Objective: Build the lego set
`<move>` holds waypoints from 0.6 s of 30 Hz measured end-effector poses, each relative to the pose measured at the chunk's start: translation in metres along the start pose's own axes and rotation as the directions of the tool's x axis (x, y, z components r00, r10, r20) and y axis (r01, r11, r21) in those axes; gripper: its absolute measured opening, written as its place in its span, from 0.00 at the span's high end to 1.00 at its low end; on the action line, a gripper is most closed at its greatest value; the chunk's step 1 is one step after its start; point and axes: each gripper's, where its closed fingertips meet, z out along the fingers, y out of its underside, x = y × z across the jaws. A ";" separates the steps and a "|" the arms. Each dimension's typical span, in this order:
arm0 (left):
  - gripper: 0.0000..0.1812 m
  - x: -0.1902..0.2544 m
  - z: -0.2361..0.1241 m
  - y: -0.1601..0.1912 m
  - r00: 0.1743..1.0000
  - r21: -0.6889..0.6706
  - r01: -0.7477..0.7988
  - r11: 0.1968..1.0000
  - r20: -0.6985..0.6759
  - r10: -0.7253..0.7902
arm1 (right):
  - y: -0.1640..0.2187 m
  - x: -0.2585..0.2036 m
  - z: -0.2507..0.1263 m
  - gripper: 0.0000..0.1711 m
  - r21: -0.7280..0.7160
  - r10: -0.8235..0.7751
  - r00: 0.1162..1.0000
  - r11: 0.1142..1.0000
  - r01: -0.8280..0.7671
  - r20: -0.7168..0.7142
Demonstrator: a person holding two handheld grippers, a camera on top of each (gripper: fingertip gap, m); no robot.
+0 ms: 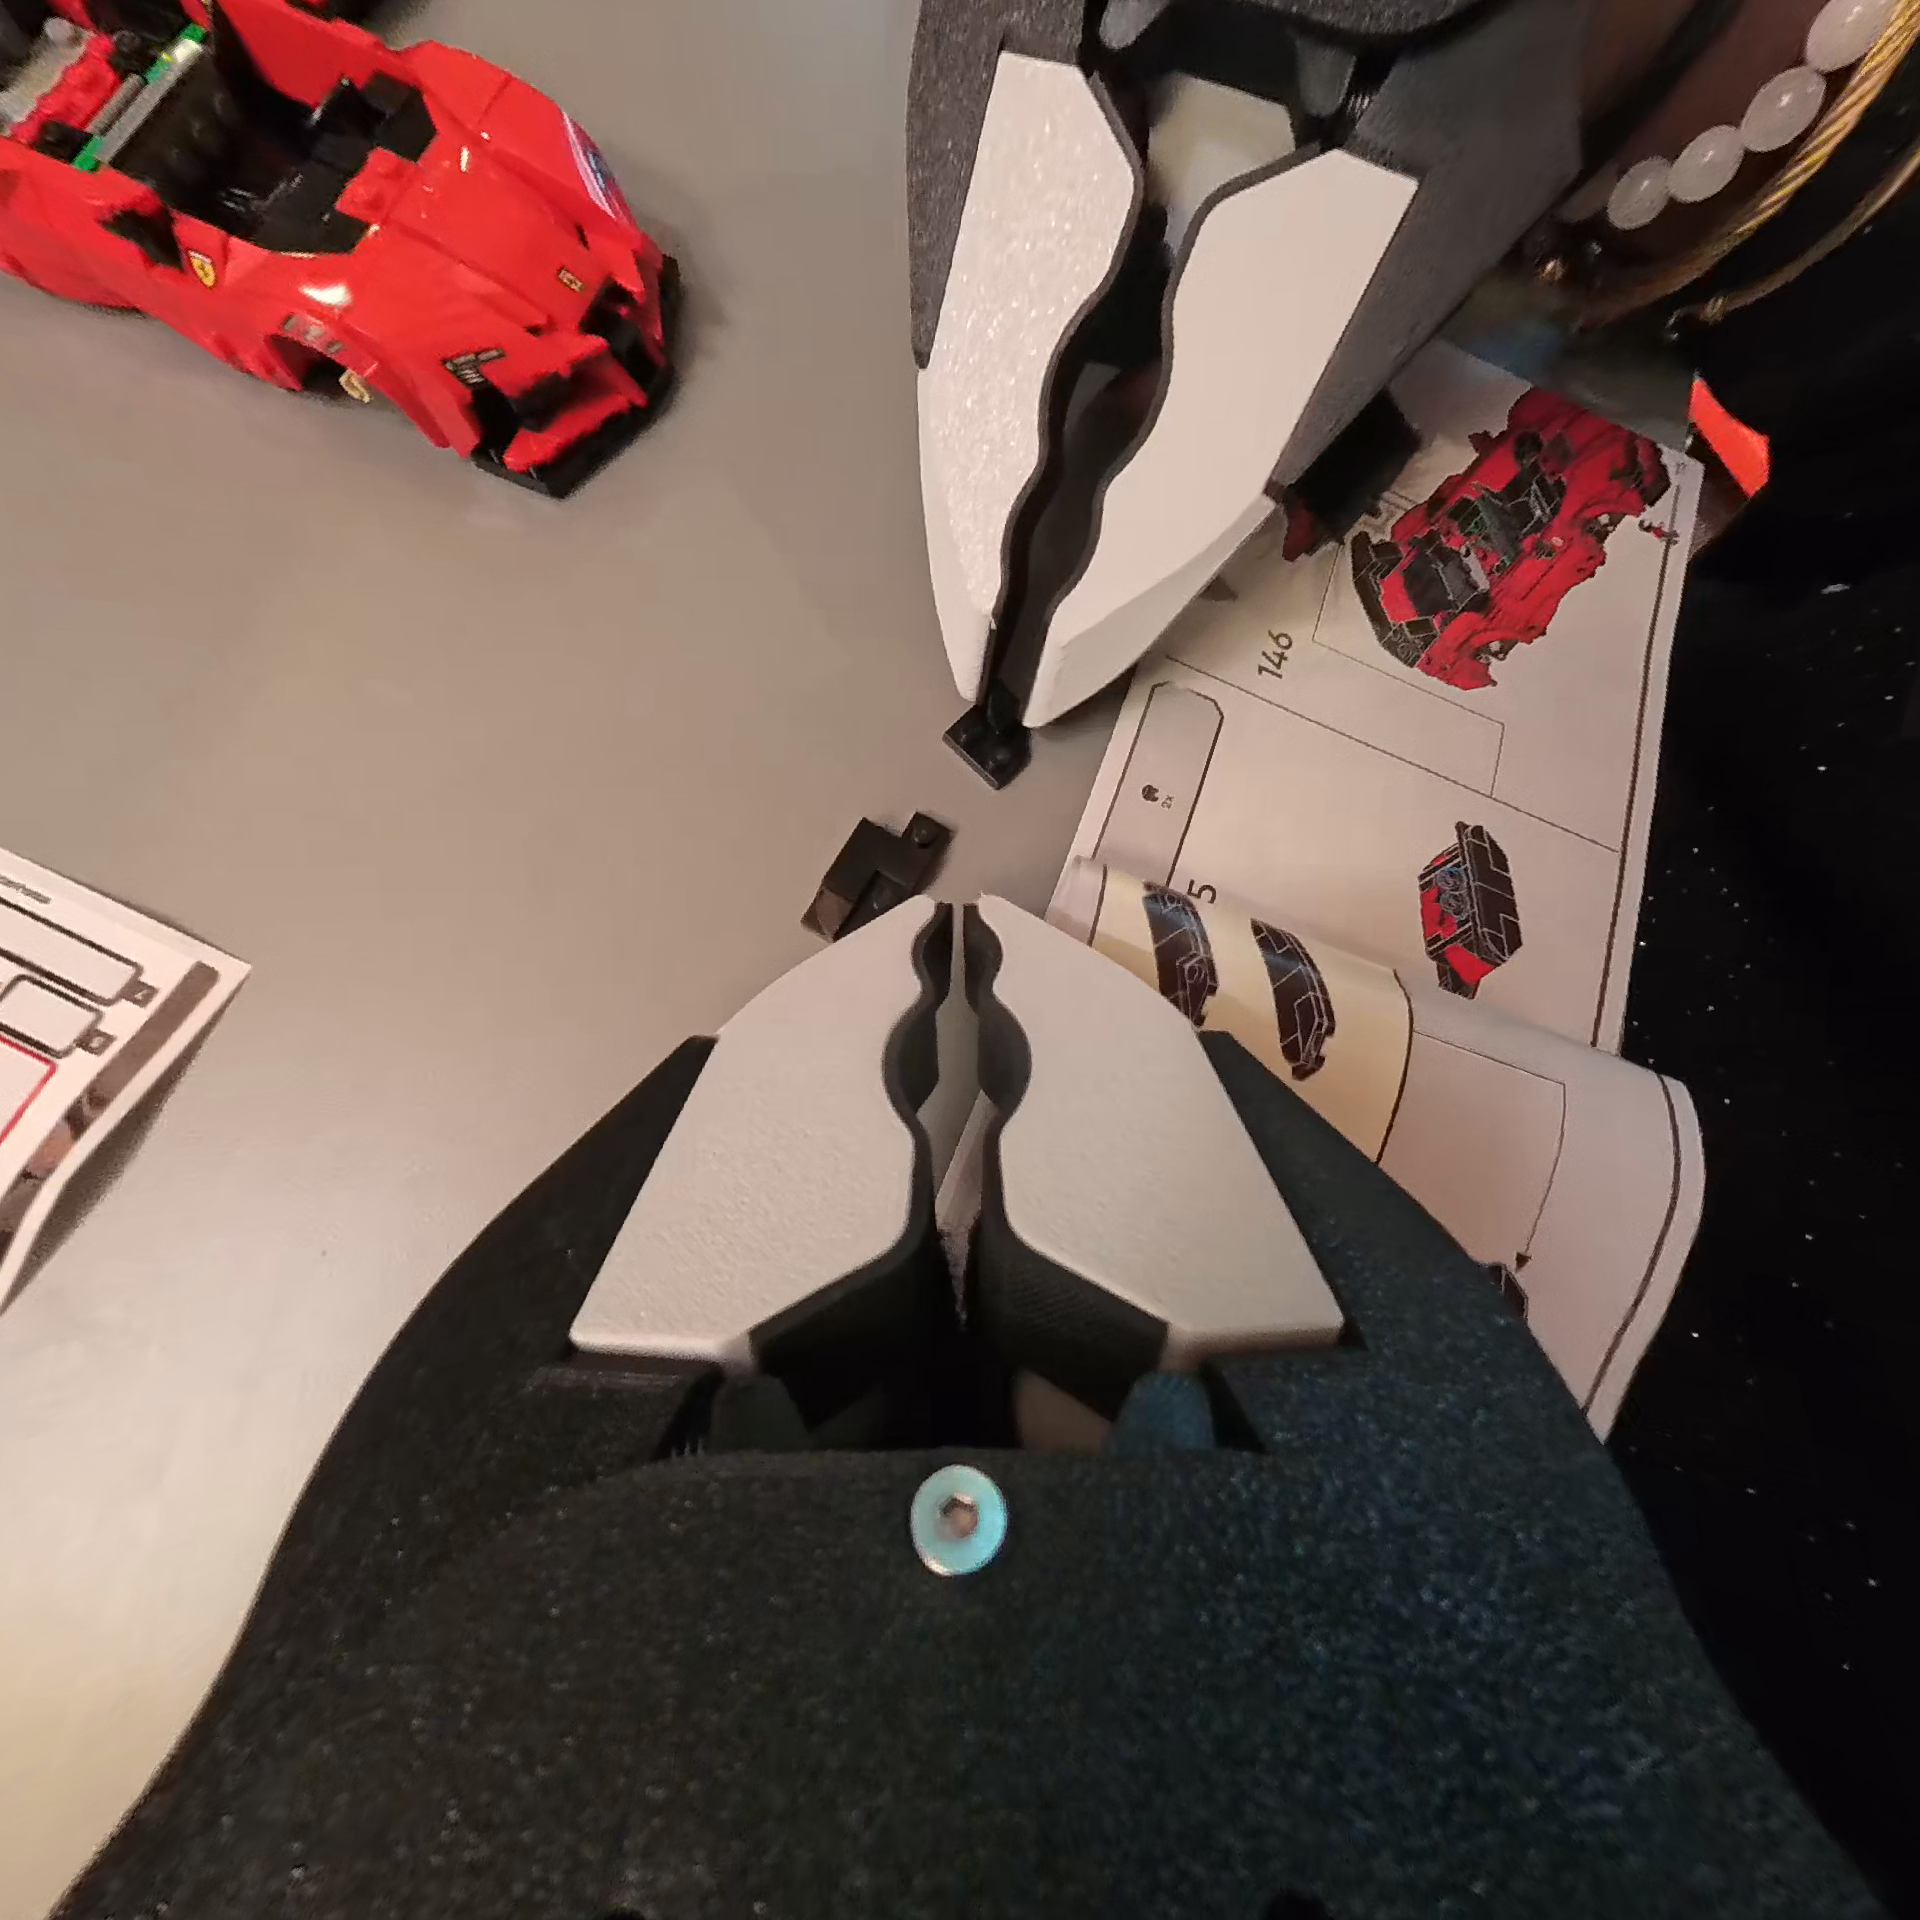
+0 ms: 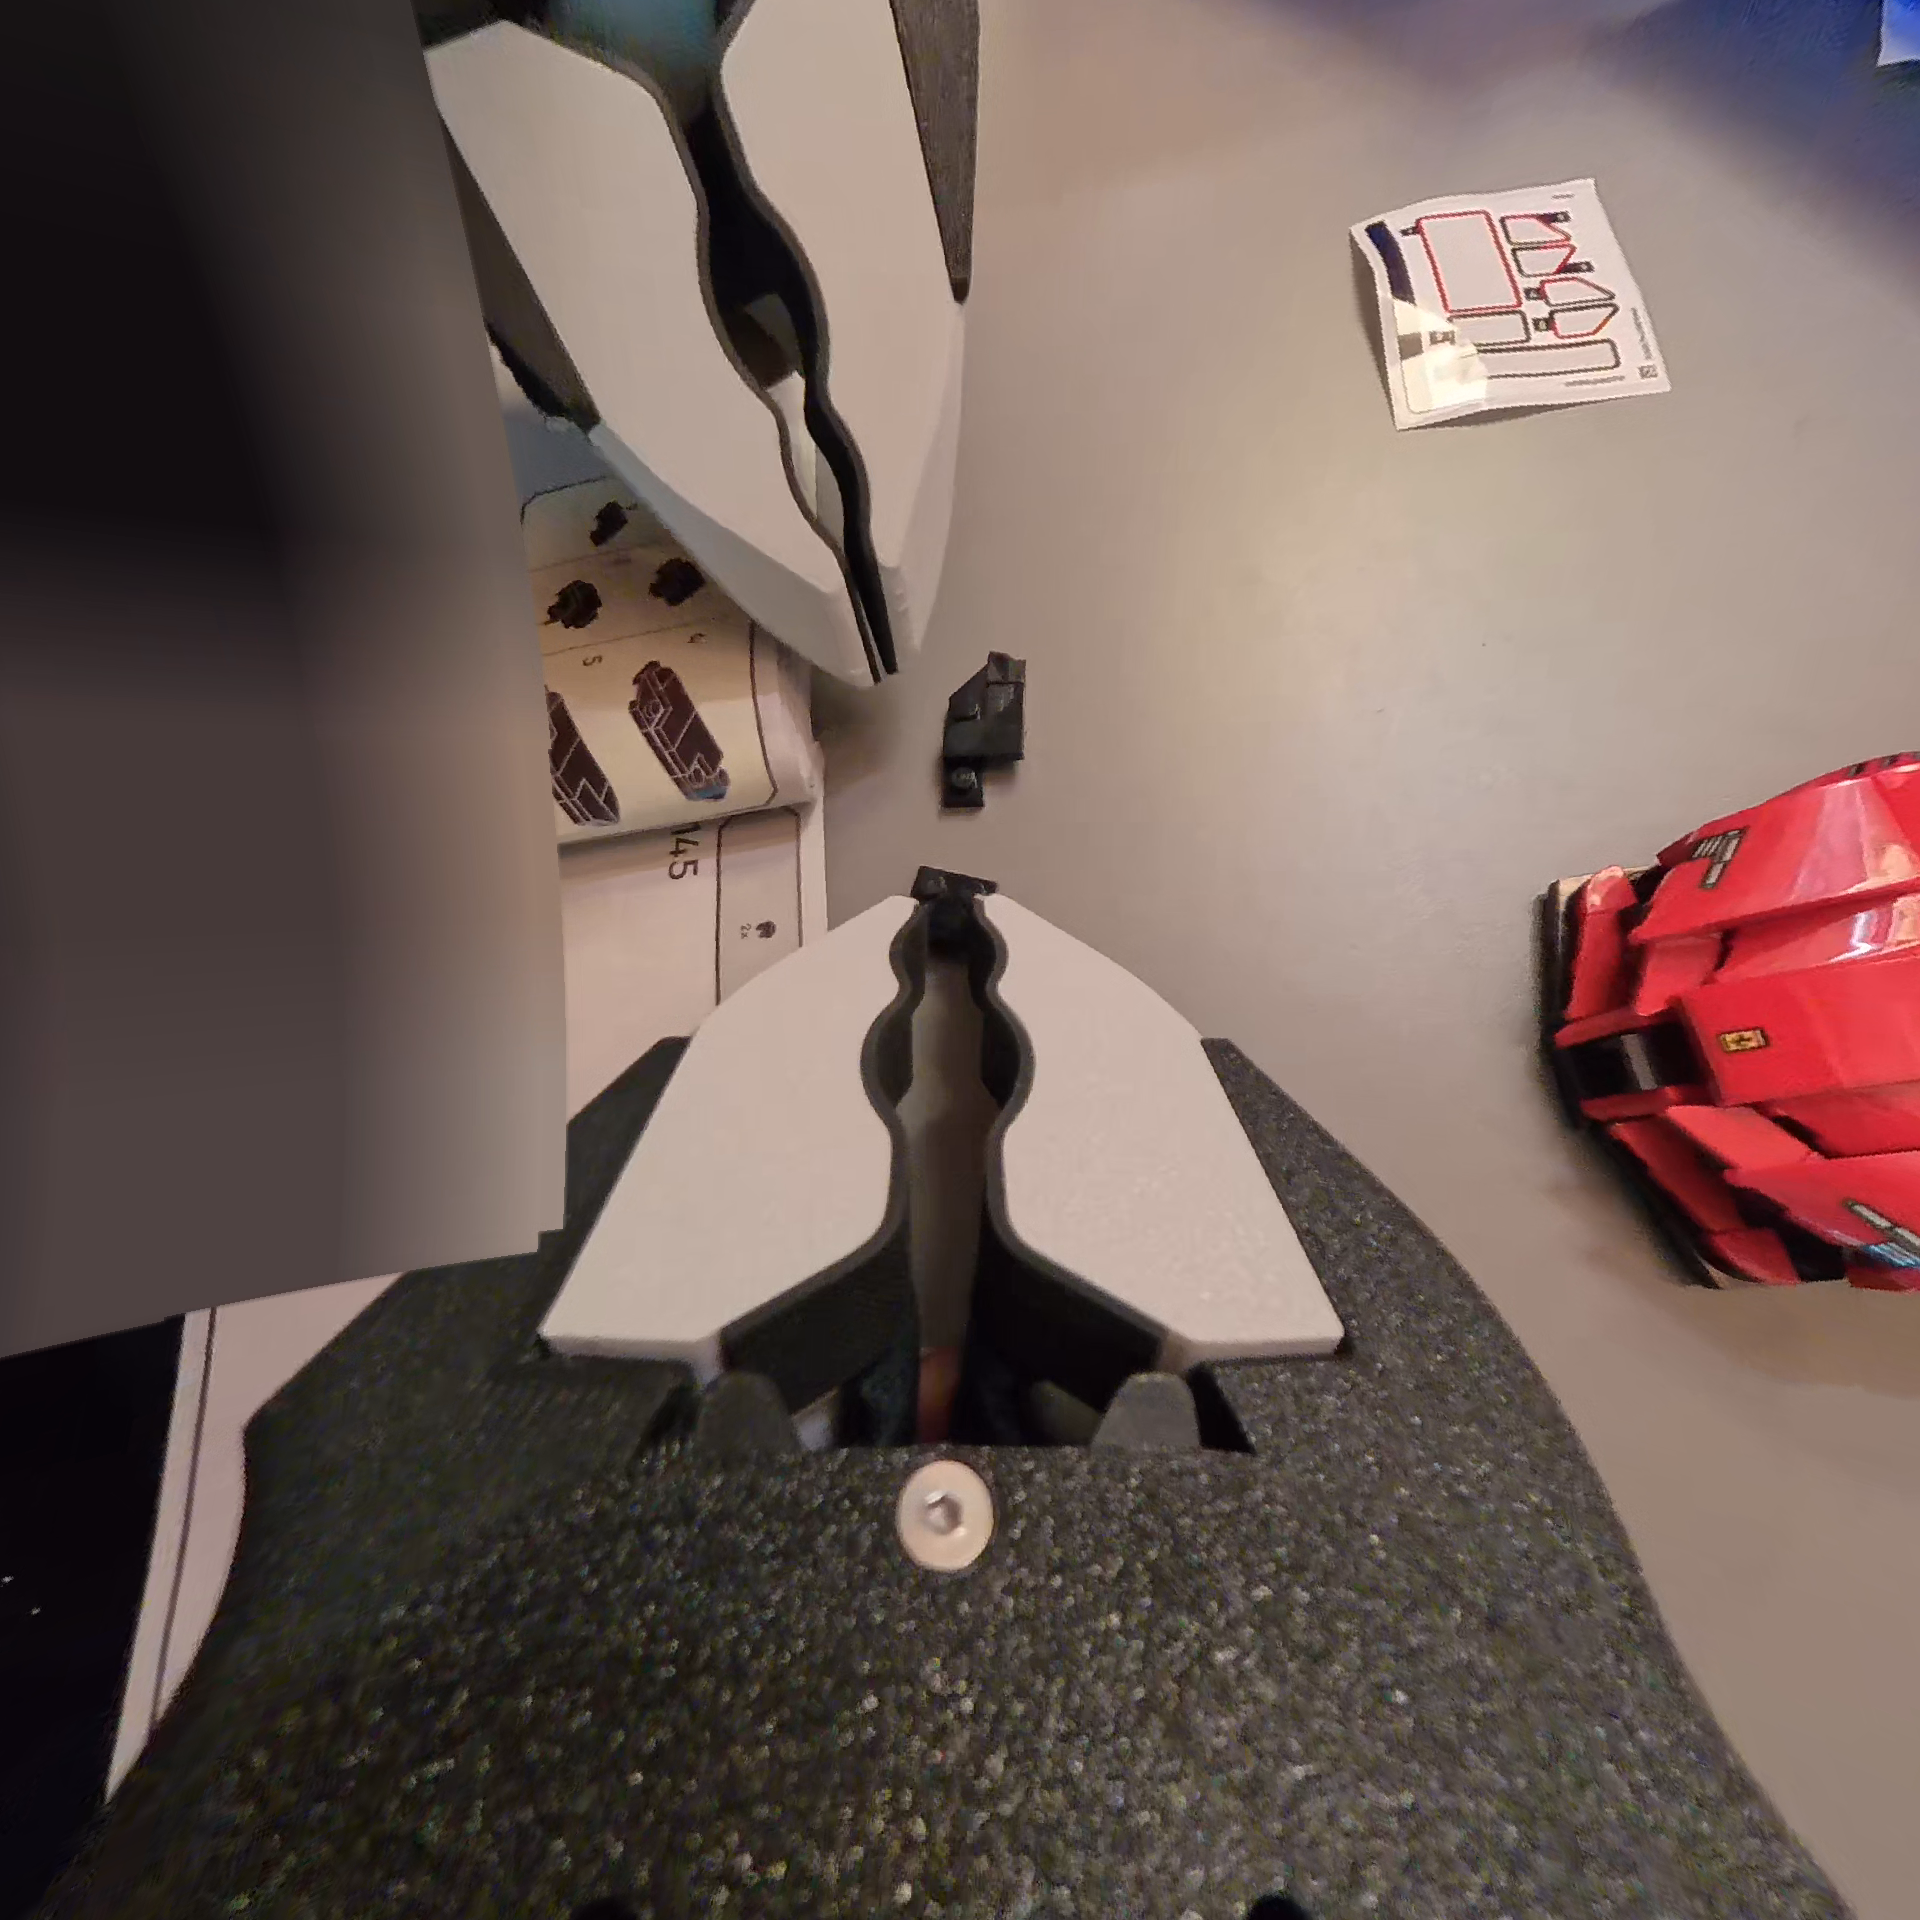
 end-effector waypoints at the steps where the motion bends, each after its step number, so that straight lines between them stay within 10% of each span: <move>1: 0.99 0.000 0.001 0.000 1.000 -0.001 -0.001 1.000 -0.002 0.001 | 0.001 0.001 0.000 0.96 -0.002 0.006 1.000 1.000 -0.006 -0.009; 18: 0.99 0.004 0.005 -0.002 1.000 -0.008 -0.007 1.000 -0.013 0.007 | 0.002 0.004 0.000 0.94 -0.008 0.047 0.999 0.999 -0.047 -0.016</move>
